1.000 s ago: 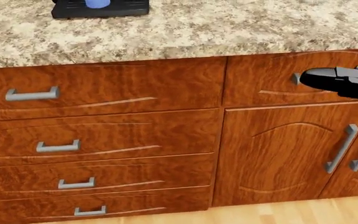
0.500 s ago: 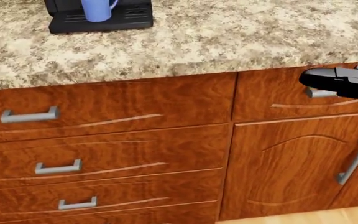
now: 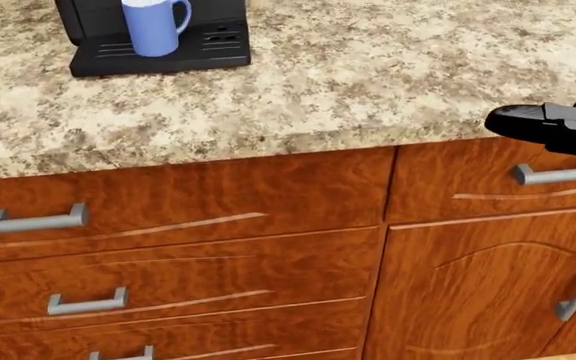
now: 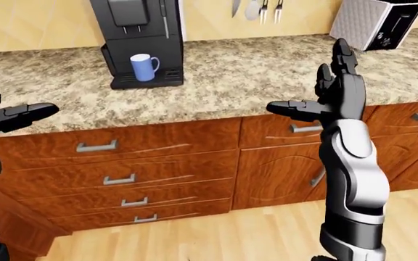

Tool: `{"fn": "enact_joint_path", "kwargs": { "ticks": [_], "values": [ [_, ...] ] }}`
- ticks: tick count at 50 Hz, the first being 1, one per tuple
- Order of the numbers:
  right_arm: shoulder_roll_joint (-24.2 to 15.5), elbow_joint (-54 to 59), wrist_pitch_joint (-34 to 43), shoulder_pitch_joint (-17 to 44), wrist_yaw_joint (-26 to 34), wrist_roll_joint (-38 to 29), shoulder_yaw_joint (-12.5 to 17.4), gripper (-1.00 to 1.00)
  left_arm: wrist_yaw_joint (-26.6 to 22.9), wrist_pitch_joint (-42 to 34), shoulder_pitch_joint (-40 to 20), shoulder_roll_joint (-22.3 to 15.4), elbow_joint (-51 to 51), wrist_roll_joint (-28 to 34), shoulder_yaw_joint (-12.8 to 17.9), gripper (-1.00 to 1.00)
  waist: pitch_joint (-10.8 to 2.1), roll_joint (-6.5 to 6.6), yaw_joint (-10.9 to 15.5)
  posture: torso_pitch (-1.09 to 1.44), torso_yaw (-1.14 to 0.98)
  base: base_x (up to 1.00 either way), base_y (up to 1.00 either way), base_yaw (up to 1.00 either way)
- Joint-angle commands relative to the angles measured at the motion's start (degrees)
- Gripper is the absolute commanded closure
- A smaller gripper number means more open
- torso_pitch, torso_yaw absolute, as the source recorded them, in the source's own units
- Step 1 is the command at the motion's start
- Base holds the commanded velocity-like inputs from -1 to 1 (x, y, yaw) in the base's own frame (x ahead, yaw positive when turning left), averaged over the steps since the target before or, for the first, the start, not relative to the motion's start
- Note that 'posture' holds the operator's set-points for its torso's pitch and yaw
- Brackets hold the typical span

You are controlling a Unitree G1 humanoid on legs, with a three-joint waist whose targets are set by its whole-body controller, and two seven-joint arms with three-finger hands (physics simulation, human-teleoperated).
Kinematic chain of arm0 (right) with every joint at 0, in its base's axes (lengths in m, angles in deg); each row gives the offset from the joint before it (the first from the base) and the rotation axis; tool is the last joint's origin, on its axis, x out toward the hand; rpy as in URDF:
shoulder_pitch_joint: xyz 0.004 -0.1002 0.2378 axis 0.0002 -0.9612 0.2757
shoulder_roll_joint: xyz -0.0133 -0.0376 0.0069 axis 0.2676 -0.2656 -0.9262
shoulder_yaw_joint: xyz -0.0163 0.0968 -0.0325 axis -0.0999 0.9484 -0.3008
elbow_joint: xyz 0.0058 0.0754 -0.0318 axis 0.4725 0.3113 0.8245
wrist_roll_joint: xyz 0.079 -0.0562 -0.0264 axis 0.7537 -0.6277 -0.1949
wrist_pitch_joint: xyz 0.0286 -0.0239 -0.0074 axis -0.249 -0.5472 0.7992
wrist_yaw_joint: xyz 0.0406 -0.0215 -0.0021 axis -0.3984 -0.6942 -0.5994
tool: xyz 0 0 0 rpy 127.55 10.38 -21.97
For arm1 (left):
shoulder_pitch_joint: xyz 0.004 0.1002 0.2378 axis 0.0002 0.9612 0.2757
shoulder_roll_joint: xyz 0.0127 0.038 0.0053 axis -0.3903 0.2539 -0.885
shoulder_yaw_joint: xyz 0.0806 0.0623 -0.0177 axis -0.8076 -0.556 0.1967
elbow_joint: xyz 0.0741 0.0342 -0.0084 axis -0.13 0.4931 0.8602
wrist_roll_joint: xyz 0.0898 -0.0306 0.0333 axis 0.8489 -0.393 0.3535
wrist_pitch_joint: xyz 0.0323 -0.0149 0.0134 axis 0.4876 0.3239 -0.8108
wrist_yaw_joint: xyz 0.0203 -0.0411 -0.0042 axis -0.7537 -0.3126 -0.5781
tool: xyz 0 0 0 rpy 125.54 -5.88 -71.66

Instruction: Pick the mug from under the coffee machine dispenser and place it on the counter.

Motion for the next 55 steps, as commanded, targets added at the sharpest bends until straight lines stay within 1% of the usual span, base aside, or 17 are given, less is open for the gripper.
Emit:
{"fn": "enact_joint_path", "kwargs": {
  "ticks": [1, 6, 9, 10, 11, 15, 20, 22, 31, 35, 36, 38, 43, 46, 48, 50, 55],
  "values": [
    [-1.49, -2.44, -1.90, 2.07, -0.50, -0.11, 1.71, -1.00, -0.46, 1.88, -1.93, -1.02, -2.43, 0.07, -0.15, -1.00, -1.47, -0.18, -0.42, 0.00, 0.00, 0.16, 0.00, 0.00],
    [-1.66, -2.62, -1.64, 2.23, -0.62, 0.11, 1.75, -1.00, -0.45, 1.67, -2.19, -1.07, -2.46, 0.06, -0.09, -1.00, -0.87, -3.32, 0.01, 0.00, 0.00, 0.15, 0.00, 0.00],
    [-1.70, -2.60, -1.63, 2.26, -0.62, 0.15, 1.74, -1.00, -0.49, 1.74, -2.16, -1.09, -2.35, 0.09, -0.06, -1.00, -1.91, -8.19, 0.14, 0.00, 0.00, 0.15, 0.00, 0.00],
    [-1.71, -2.58, -1.65, 2.23, -0.60, 0.17, 1.77, -1.00, -0.48, 1.72, -2.12, -1.07, -2.42, 0.07, -0.06, -1.00, -1.26, -5.41, -0.48, 0.00, 0.00, 0.14, 0.00, 0.00],
    [-1.71, -2.62, -1.67, 2.16, -0.59, 0.19, 1.80, -1.00, -0.50, 1.71, -2.03, -1.02, -2.50, 0.06, -0.07, -1.00, -1.22, -6.43, -0.16, 0.00, 0.00, 0.15, 0.00, 0.00],
    [-1.75, -2.40, -1.84, 2.16, -0.58, 0.18, 1.80, -1.00, -0.54, 1.66, -1.95, -0.96, -2.55, 0.06, -0.06, -1.00, -1.29, -4.86, -0.54, 0.00, 0.00, 0.15, 0.00, 0.00],
    [-1.81, -2.22, -2.00, 2.13, -0.55, 0.17, 1.82, -1.00, -0.54, 1.68, -1.84, -0.80, -2.62, 0.08, -0.11, -1.00, -0.52, -0.71, -1.06, 0.00, 0.00, 0.14, 0.00, 0.00],
    [-1.80, -2.07, -2.18, 2.07, -0.51, 0.12, 1.82, -1.00, -0.58, 1.79, -1.75, -0.73, -2.62, 0.15, -0.16, -1.00, -1.96, 1.65, -1.58, 0.00, 0.00, 0.14, 0.00, 0.00],
    [-1.89, -2.14, -2.08, 2.08, -0.60, 0.30, 1.96, -1.00, -0.52, 1.69, -1.89, -0.75, -2.67, 0.15, -0.13, -1.00, -0.79, -2.56, -0.11, 0.00, 0.00, 0.14, 0.00, 0.00],
    [-1.89, -2.20, -2.16, 2.00, -0.64, 0.31, 1.95, -1.00, -0.46, 1.45, -1.97, -0.88, -2.86, 0.05, 0.00, -1.00, -1.44, -7.53, 0.16, 0.00, 0.00, 0.15, 0.00, 0.00],
    [-1.89, -2.21, -2.15, 2.02, -0.65, 0.34, 1.95, -1.00, -0.46, 1.50, -1.96, -0.88, -2.82, 0.06, -0.01, -1.00, -1.33, -5.25, -0.38, 0.00, 0.00, 0.15, 0.00, 0.00],
    [-1.88, -2.24, -2.18, 1.94, -0.63, 0.34, 1.95, -1.00, -0.47, 1.55, -1.90, -0.82, -2.84, 0.08, -0.08, -1.00, -1.32, -6.13, -0.38, 0.00, 0.00, 0.14, 0.00, 0.00],
    [-1.94, -2.25, -2.06, 2.13, -0.67, 0.41, 1.93, -1.00, -0.41, 1.45, -1.99, -0.87, -2.83, 0.02, -0.04, -1.00, -0.73, -3.50, -0.62, 0.00, 0.00, 0.14, 0.00, 0.00],
    [-2.00, -2.16, -2.02, 2.32, -0.70, 0.43, 1.88, -1.00, -0.40, 1.41, -2.13, -0.95, -2.72, -0.01, -0.04, -1.00, -0.71, -0.55, -1.07, 0.00, 0.00, 0.15, 0.00, 0.00],
    [-2.01, -2.11, -2.03, 2.37, -0.73, 0.45, 1.88, -1.00, -0.35, 1.36, -2.14, -0.95, -2.80, -0.03, -0.10, -1.00, -2.09, 1.66, -1.58, 0.00, 0.00, 0.14, 0.00, 0.00],
    [-2.03, -2.08, -2.04, 2.41, -0.75, 0.46, 1.87, -1.00, -0.33, 1.33, -2.24, -0.96, -2.76, -0.05, -0.12, -1.00, -0.93, 1.19, -0.90, 0.00, 0.00, 0.14, 0.00, 0.00],
    [-2.02, -2.03, -2.12, 2.36, -0.83, 0.48, 1.88, -1.00, -0.35, 1.31, -2.17, -1.03, -2.77, -0.11, -0.04, -1.00, -1.16, -1.34, -0.27, 0.00, 0.00, 0.15, 0.00, 0.00]
  ]
}}
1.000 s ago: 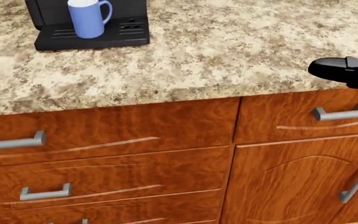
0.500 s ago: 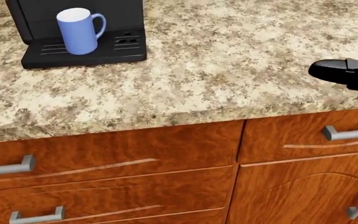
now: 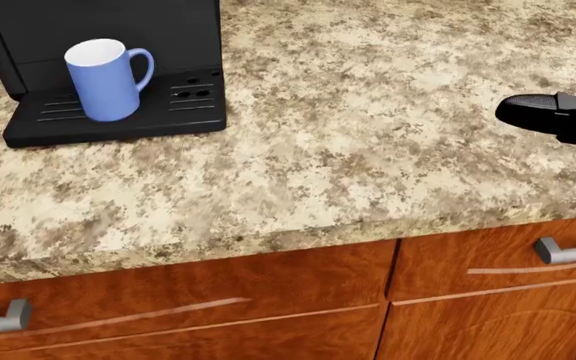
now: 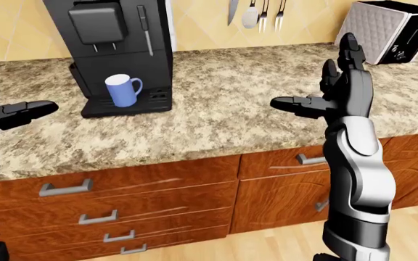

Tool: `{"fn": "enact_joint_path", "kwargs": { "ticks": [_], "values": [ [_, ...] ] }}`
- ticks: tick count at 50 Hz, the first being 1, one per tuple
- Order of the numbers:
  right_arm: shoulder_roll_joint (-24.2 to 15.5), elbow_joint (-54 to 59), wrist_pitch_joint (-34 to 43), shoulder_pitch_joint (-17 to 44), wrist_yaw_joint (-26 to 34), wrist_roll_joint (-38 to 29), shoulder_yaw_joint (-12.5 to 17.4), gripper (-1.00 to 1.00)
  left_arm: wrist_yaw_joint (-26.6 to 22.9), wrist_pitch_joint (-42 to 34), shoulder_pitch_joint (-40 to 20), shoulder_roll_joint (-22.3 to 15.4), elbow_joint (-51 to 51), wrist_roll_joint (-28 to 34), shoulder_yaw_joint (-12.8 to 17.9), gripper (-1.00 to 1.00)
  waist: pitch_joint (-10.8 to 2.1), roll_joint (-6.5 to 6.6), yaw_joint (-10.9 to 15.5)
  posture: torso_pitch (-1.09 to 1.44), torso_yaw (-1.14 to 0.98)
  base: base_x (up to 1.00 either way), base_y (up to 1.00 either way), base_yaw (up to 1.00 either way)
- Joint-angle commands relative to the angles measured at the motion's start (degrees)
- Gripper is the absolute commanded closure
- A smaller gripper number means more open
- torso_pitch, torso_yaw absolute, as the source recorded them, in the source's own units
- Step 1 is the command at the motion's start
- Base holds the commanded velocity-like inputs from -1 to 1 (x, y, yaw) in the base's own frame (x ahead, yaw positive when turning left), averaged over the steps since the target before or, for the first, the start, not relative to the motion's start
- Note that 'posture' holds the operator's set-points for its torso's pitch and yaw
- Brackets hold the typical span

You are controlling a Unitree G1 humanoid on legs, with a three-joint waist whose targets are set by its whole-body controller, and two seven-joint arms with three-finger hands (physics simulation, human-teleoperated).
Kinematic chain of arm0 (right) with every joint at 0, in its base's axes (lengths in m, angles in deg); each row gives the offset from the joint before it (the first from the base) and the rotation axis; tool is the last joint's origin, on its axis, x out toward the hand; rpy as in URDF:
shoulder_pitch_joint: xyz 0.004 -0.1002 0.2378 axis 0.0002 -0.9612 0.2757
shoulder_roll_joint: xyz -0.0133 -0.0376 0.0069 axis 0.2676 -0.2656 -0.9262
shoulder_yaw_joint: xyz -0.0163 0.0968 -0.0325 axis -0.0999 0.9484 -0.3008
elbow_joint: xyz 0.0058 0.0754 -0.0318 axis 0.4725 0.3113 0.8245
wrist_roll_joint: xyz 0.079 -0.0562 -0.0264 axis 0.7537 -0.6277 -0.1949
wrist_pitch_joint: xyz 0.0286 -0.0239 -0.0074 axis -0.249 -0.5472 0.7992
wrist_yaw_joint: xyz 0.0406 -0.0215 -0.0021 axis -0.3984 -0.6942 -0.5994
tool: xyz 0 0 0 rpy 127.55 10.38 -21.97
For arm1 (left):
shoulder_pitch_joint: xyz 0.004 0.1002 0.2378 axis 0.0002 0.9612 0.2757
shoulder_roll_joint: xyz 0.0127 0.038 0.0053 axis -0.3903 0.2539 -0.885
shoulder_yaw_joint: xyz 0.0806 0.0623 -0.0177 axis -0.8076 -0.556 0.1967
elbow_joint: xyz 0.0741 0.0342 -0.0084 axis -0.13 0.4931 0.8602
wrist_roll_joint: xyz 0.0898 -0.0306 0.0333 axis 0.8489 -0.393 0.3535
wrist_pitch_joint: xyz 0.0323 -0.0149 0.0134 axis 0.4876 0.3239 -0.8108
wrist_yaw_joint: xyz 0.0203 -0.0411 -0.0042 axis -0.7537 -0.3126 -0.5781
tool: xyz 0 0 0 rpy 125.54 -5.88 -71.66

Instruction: Pick the mug from under the coffee machine dispenser and place it on the counter.

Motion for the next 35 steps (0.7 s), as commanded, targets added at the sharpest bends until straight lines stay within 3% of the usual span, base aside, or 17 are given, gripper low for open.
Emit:
{"fn": "enact_joint_path", "kwargs": {
  "ticks": [1, 3, 5, 6, 7, 8, 11, 14, 16, 18, 20, 21, 27, 29, 31, 32, 35],
  "values": [
    [-1.06, -2.08, -2.10, 1.51, -0.28, -0.24, 1.05, -1.00, -0.35, 1.82, -1.45, -0.80, -1.91, -0.13, 0.24, -1.00, -0.87, 0.03, -0.21, 0.00, 0.00, 0.14, 0.00, 0.00],
    [-1.05, -2.12, -2.11, 1.45, -0.26, -0.23, 1.07, -1.00, -0.36, 1.83, -1.39, -0.81, -1.95, -0.15, 0.27, -1.00, -0.87, -1.60, 0.04, 0.00, 0.00, 0.15, 0.00, 0.00],
    [-1.05, -2.21, -2.09, 1.34, -0.25, -0.23, 1.09, -1.00, -0.37, 1.91, -1.29, -0.75, -1.93, -0.11, 0.23, -1.00, -1.39, -4.62, 0.23, 0.00, 0.00, 0.15, 0.00, 0.00],
    [-1.01, -2.20, -2.11, 1.32, -0.24, -0.23, 1.08, -1.00, -0.34, 1.85, -1.33, -0.76, -1.97, -0.13, 0.24, -1.00, -1.91, -4.84, 0.54, 0.00, 0.00, 0.14, 0.00, 0.00],
    [-0.99, -2.20, -2.13, 1.29, -0.24, -0.24, 1.08, -1.00, -0.34, 1.87, -1.33, -0.76, -1.95, -0.12, 0.25, -1.00, -1.20, -3.74, -0.28, 0.00, 0.00, 0.15, 0.00, 0.00],
    [-1.00, -2.20, -2.13, 1.27, -0.23, -0.24, 1.09, -1.00, -0.36, 1.93, -1.30, -0.75, -1.92, -0.10, 0.23, -1.00, -0.86, -4.37, -0.07, 0.00, 0.00, 0.15, 0.00, 0.00],
    [-1.01, -2.08, -2.26, 1.26, -0.18, -0.30, 1.09, -1.00, -0.39, 2.04, -1.25, -0.72, -1.83, -0.07, 0.25, -1.00, -1.32, -3.14, -0.42, 0.00, 0.00, 0.14, 0.00, 0.00],
    [-1.00, -2.01, -2.34, 1.24, -0.14, -0.31, 1.11, -1.00, -0.41, 2.13, -1.23, -0.77, -1.81, -0.04, 0.30, -1.00, -0.60, -1.41, -0.59, 0.00, 0.00, 0.14, 0.00, 0.00],
    [-1.01, -1.95, -2.38, 1.27, -0.14, -0.36, 1.09, -1.00, -0.43, 2.19, -1.20, -0.74, -1.76, -0.02, 0.26, -1.00, -0.37, 0.26, -0.87, 0.00, 0.00, 0.14, 0.00, 0.00],
    [-1.04, -1.91, -2.36, 1.35, -0.13, -0.36, 1.08, -1.00, -0.43, 2.18, -1.25, -0.78, -1.72, -0.02, 0.29, -1.00, -1.28, 3.50, -1.20, 0.00, 0.00, 0.15, 0.00, 0.00],
    [-1.09, -1.93, -2.30, 1.37, -0.14, -0.31, 1.15, -1.00, -0.43, 2.18, -1.20, -0.77, -1.76, -0.03, 0.30, -1.00, -1.12, 2.67, -0.63, 0.00, 0.00, 0.14, 0.00, 0.00],
    [-1.11, -1.99, -2.23, 1.39, -0.17, -0.29, 1.17, -1.00, -0.44, 2.17, -1.18, -0.77, -1.80, -0.04, 0.31, -1.00, -0.91, 3.09, -0.85, 0.00, 0.00, 0.14, 0.00, 0.00],
    [-1.22, -2.28, -1.90, 1.51, -0.29, -0.12, 1.23, -1.00, -0.39, 1.98, -1.22, -0.84, -2.01, -0.12, 0.38, -1.00, -0.83, -0.05, -0.17, 0.00, 0.00, 0.14, 0.00, 0.00],
    [-1.29, -2.23, -1.88, 1.62, -0.31, -0.09, 1.25, -1.00, -0.33, 1.89, -1.33, -0.87, -2.03, -0.15, 0.37, -1.00, -0.87, -1.75, 0.08, 0.00, 0.00, 0.14, 0.00, 0.00],
    [-1.34, -2.23, -1.80, 1.69, -0.34, -0.02, 1.29, -1.00, -0.27, 1.78, -1.44, -0.89, -2.05, -0.19, 0.34, -1.00, -1.49, -4.98, 0.24, 0.00, 0.00, 0.15, 0.00, 0.00],
    [-1.35, -2.21, -1.80, 1.73, -0.38, -0.03, 1.25, -1.00, -0.25, 1.74, -1.50, -0.91, -2.07, -0.20, 0.31, -1.00, -1.44, -4.08, 0.12, 0.00, 0.00, 0.14, 0.00, 0.00],
    [-1.47, -2.23, -1.68, 1.90, -0.42, 0.05, 1.25, -1.00, -0.17, 1.61, -1.65, -0.96, -2.07, -0.30, 0.30, -1.00, -1.10, -3.91, -0.47, 0.00, 0.00, 0.14, 0.00, 0.00]
  ]
}}
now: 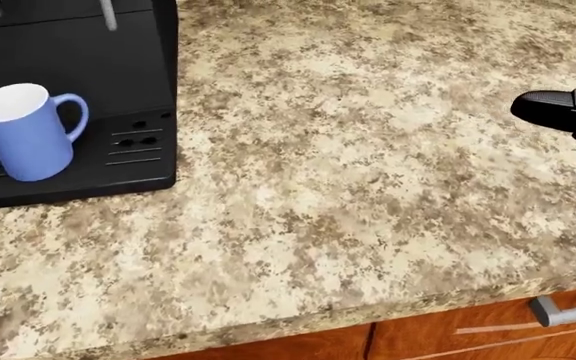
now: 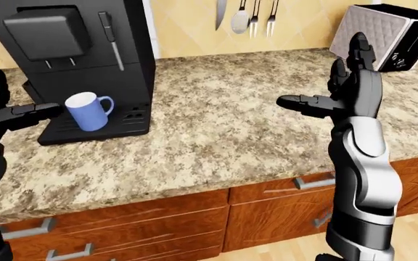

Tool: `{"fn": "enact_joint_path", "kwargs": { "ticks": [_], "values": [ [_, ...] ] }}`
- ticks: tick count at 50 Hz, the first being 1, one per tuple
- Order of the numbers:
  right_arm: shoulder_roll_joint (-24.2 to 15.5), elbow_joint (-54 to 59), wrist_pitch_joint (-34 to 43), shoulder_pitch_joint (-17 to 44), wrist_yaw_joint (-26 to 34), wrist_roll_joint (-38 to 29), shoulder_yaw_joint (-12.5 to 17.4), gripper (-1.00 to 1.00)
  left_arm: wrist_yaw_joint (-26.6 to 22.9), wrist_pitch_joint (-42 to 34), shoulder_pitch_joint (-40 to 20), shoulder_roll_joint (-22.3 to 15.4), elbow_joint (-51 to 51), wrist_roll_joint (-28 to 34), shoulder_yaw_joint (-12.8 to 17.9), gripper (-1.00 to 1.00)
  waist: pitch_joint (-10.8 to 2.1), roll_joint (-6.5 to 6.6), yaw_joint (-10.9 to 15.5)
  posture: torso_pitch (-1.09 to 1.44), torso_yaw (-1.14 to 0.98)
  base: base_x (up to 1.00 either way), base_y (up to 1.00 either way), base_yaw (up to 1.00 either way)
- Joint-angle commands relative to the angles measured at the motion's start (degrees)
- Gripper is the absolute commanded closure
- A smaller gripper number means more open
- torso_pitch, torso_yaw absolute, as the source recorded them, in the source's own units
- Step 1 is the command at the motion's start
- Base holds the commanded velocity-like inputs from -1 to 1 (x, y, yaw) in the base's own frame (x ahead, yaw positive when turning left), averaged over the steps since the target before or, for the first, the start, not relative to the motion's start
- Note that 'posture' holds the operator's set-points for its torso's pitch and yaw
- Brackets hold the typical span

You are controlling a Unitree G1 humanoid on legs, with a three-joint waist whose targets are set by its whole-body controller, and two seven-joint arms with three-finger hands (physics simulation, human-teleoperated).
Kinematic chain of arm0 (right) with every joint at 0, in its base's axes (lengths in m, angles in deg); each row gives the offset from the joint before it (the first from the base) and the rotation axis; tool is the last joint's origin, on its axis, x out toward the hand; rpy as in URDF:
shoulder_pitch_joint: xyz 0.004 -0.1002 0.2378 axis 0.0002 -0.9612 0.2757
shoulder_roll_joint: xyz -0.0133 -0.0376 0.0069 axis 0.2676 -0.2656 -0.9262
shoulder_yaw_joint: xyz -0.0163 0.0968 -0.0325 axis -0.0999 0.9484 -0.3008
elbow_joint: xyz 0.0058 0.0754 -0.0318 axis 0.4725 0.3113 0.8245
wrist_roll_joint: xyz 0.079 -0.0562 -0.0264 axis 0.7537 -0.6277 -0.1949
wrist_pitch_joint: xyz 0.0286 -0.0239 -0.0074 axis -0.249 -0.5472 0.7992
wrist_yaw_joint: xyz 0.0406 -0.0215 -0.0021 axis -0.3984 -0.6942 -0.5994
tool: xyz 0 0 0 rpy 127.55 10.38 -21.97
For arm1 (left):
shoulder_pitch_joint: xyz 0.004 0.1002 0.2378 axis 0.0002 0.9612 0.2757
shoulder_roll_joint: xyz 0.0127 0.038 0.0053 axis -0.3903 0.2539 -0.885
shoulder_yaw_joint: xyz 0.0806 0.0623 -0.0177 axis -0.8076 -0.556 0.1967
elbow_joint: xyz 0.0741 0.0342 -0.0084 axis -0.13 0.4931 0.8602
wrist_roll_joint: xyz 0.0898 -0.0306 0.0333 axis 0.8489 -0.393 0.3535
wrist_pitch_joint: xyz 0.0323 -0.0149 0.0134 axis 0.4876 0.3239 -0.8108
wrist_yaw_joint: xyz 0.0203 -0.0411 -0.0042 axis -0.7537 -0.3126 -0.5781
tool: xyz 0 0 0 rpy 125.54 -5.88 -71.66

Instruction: Pick the mug from under the coffee machine dispenser and place it on the counter.

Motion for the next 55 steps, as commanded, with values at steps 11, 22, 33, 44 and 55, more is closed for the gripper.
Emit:
{"fn": "enact_joint_path", "kwargs": {
  "ticks": [11, 22, 33, 44, 55],
  "values": [
    [-0.92, -1.77, -2.38, 1.93, 0.12, -0.88, -0.46, -1.00, 0.32, 1.73, -1.43, -1.49, -2.17, 0.27, 1.80, -1.00, -0.53, 4.84, 0.36, 0.00, 0.00, 0.12, 0.00, 0.00],
    [-0.97, 0.65, -5.28, 3.12, -2.30, -4.41, -1.50, -1.00, 0.24, 1.84, -1.42, -1.58, -2.00, 0.27, 1.86, -1.00, -1.48, 2.34, 0.37, 0.00, 0.00, 0.00, 0.00, 0.00],
    [-1.27, 0.28, -5.53, 2.43, -0.57, -6.05, -0.66, -1.00, 0.14, 1.75, -1.25, -1.56, -2.21, 0.29, 1.93, -1.00, -1.01, 1.96, 2.23, 0.00, 0.00, 0.00, 0.00, 0.45],
    [-1.11, 2.43, -3.63, 3.89, -2.84, -7.48, -0.91, -1.00, 0.26, 1.41, -1.68, -1.63, -2.23, 0.19, 1.81, -1.00, 0.33, -1.79, 2.12, 0.00, 0.00, 0.00, 0.00, 0.83],
    [-1.64, 0.68, 3.39, 4.52, -6.52, 0.01, 0.59, -1.00, 4.11, -1.92, -0.64, 0.45, -2.50, -1.53, 1.97, -1.00, 0.03, 3.37, -0.35, 0.00, 0.00, 0.00, 0.00, 0.00]
  ]
}}
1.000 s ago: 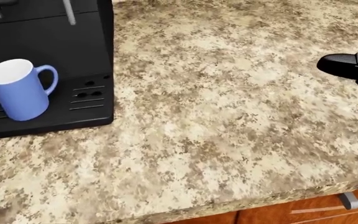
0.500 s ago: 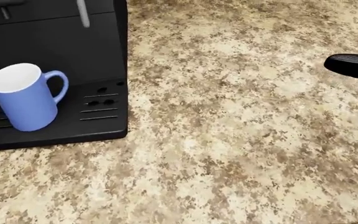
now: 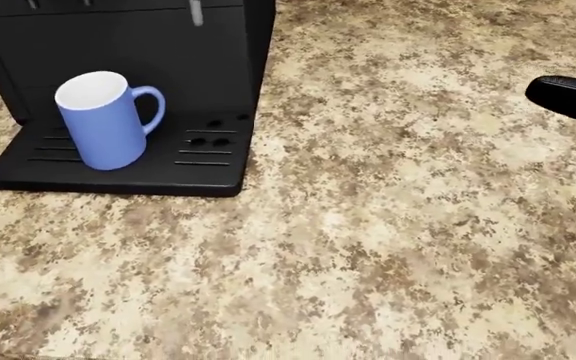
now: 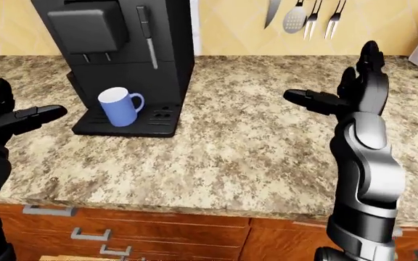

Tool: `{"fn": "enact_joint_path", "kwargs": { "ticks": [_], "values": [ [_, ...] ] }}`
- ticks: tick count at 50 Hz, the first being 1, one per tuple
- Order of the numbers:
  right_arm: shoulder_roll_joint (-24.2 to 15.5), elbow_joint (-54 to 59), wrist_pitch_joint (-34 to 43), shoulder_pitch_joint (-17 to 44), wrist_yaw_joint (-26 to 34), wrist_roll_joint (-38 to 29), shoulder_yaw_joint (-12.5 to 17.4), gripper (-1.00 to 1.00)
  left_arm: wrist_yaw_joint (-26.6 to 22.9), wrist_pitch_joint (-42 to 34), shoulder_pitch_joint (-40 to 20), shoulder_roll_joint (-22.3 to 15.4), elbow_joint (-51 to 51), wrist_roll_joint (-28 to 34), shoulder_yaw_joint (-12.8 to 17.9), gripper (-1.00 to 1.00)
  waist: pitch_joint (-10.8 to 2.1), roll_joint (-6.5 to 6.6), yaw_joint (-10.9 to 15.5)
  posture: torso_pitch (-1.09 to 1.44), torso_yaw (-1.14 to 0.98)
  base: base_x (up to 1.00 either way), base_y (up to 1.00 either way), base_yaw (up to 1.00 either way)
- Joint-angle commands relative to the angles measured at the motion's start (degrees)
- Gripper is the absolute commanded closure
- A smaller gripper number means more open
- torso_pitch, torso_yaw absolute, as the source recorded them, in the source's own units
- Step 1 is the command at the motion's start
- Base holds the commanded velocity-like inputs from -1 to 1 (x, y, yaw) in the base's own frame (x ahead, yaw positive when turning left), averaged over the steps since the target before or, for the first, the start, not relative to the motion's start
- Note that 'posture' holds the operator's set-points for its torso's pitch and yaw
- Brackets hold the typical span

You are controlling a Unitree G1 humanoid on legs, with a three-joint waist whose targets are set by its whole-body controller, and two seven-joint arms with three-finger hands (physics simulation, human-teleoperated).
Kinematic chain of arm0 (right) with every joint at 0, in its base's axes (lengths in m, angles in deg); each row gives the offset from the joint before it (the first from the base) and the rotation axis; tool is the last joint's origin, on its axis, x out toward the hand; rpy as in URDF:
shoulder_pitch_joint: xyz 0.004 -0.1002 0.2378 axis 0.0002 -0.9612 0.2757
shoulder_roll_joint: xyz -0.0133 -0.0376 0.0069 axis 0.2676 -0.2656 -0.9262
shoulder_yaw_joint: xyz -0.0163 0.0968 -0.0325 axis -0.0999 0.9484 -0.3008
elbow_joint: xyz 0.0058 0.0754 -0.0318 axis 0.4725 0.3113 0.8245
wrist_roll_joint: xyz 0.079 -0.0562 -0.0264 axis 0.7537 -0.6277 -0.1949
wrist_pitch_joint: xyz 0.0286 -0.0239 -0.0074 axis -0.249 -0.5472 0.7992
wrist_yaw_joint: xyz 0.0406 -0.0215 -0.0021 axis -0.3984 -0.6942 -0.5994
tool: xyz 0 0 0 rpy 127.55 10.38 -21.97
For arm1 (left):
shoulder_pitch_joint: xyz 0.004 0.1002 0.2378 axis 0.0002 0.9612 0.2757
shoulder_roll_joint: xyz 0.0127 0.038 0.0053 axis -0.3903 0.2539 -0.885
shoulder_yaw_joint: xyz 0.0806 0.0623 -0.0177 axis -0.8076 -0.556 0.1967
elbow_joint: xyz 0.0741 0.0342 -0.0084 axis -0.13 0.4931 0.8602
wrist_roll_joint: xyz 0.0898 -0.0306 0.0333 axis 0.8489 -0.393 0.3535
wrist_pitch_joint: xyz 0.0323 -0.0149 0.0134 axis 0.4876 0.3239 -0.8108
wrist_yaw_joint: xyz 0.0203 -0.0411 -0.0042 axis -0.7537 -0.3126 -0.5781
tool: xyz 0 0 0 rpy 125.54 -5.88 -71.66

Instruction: Pick the mug from under the coffee machine dispenser and place it on the counter.

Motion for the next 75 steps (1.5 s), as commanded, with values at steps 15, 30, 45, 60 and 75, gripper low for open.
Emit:
{"fn": "enact_joint_path", "kwargs": {
  "ticks": [15, 30, 45, 60, 75],
  "values": [
    [-1.78, -1.59, -1.57, 1.59, 0.47, 0.99, -0.55, -1.00, 7.30, -1.24, -0.09, 1.58, -4.43, -1.29, 0.08, -1.00, -2.36, -1.77, 1.01, 0.00, 0.00, 0.00, 0.00, 0.00],
    [-1.99, -1.93, -0.89, 1.77, 0.43, 1.34, -0.47, -1.00, 10.23, -4.32, 1.07, 7.81, -10.99, 1.98, -4.45, -1.00, -2.60, -2.30, 1.38, 0.00, 0.00, 0.00, 0.00, 0.00],
    [-1.91, -2.05, -0.97, 1.53, 0.79, 1.13, -0.46, -1.00, 12.16, -0.15, -0.13, 14.38, -8.46, 5.02, -11.09, -1.00, -2.73, -2.81, 1.41, 0.00, 0.00, 0.00, 0.00, 0.00],
    [-1.87, -2.51, -0.52, 1.53, 0.97, 0.99, -0.43, -1.00, 12.81, 1.26, -4.30, 15.77, -2.84, 8.75, -14.38, -1.00, -2.80, -3.16, 1.38, 0.00, 0.00, 0.00, 0.00, 0.00],
    [-1.98, -3.16, 0.08, 1.40, 0.81, 1.47, -0.25, -1.00, 9.38, 1.94, -6.42, 17.11, 1.31, 15.33, -16.29, -1.00, -2.80, -3.39, 1.42, 0.00, 0.00, 0.00, 0.00, 0.00]
  ]
}}
